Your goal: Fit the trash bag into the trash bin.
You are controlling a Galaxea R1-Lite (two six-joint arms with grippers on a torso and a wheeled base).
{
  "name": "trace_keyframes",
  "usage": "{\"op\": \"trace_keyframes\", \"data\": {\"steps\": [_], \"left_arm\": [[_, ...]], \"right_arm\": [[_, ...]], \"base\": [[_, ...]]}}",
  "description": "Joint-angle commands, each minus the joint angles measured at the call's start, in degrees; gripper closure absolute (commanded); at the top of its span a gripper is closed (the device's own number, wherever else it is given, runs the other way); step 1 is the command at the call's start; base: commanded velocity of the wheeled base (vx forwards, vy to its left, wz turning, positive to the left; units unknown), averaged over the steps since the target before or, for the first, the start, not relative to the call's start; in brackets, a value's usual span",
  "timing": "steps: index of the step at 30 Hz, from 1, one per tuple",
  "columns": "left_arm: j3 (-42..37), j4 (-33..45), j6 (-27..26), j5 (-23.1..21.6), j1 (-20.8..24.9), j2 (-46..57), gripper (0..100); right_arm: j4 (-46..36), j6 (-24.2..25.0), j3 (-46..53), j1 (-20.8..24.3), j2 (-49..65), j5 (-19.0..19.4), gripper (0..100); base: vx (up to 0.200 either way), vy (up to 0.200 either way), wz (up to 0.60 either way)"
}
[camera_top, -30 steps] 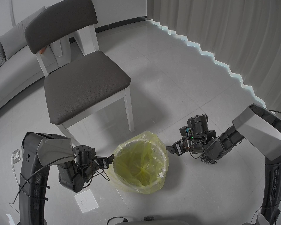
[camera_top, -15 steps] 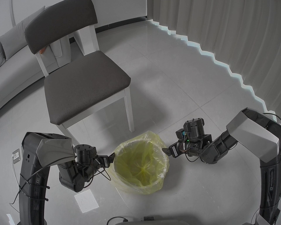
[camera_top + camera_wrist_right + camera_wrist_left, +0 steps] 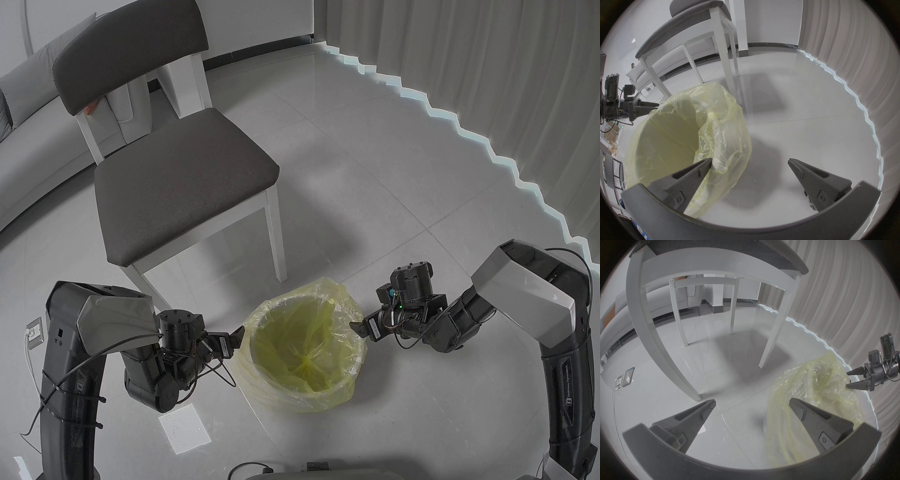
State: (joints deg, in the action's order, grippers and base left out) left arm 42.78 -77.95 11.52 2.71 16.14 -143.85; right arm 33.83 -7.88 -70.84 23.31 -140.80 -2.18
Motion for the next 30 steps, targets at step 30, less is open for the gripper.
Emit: {"op": "trace_keyframes", "data": {"steps": [30], "left_arm": [[-0.1, -1.0, -0.2, -0.1, 0.2, -2.8, 0]], "right_arm": [[0.0, 0.3, -2.7, -0.7, -1.2, 0.2, 0]], "base": [[0.0, 0.0, 0.0]]}}
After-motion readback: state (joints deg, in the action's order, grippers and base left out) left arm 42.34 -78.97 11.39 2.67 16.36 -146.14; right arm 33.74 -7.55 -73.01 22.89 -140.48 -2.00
